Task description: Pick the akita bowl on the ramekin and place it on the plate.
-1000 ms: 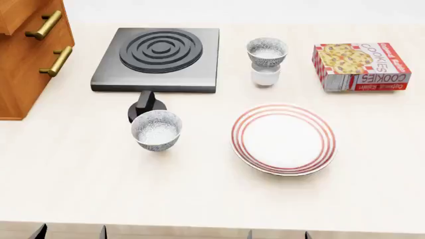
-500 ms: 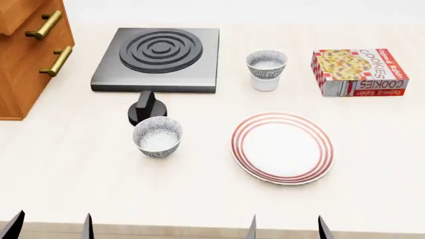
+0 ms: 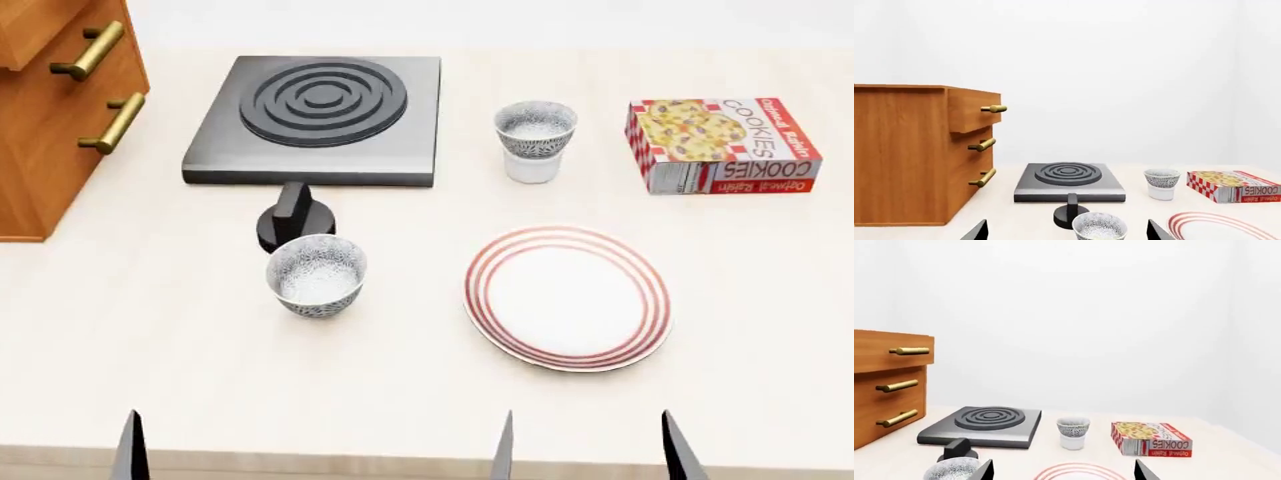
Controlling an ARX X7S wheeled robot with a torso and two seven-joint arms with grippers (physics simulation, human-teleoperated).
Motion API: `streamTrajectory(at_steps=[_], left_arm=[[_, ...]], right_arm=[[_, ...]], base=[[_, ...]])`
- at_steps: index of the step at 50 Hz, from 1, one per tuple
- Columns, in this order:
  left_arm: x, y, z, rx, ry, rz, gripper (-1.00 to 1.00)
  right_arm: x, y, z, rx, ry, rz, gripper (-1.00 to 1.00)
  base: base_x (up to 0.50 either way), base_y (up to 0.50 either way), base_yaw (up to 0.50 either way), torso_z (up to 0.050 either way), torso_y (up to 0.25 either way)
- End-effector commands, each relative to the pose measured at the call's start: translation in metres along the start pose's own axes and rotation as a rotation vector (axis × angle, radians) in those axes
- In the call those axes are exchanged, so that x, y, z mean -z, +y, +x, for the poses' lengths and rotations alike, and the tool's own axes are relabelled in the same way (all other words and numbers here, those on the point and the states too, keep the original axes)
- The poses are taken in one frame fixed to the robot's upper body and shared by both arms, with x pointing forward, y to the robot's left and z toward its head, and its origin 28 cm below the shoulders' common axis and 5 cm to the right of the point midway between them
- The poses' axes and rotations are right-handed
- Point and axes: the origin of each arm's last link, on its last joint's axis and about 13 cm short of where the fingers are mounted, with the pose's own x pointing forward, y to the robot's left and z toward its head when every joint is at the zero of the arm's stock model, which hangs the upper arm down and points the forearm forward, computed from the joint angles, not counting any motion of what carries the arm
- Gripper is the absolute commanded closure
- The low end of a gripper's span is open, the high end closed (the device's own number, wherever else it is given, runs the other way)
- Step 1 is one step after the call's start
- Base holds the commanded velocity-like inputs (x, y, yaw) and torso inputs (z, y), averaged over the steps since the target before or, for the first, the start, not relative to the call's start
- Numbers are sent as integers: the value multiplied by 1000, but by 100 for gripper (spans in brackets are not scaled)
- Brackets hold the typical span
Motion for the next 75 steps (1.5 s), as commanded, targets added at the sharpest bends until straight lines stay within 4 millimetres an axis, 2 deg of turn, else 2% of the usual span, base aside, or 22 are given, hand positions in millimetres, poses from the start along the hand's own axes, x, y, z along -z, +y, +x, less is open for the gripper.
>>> streamTrajectory(at_steps=[1,48,70,75], left_arm=[[-8,0,-3,6,-23,-10,-100],[-9,-2,-4,6,-22,-15,-100],[-8,-2,-5,3,-26,6,-100],[-10,-1,-5,4,-30,-23,-100]], right_arm=[[-9,0,-3,-11,-10,7,-100],[-10,2,-5,-24,-28,18,-100],[-10,2,-5,-28,-29,10,-100],[-9,2,-5,-29,-27,9,-100]], base=[[355,0,0,0,0],[498,0,0,0,0],[0,0,0,-5,-215],[0,0,0,0,-12]])
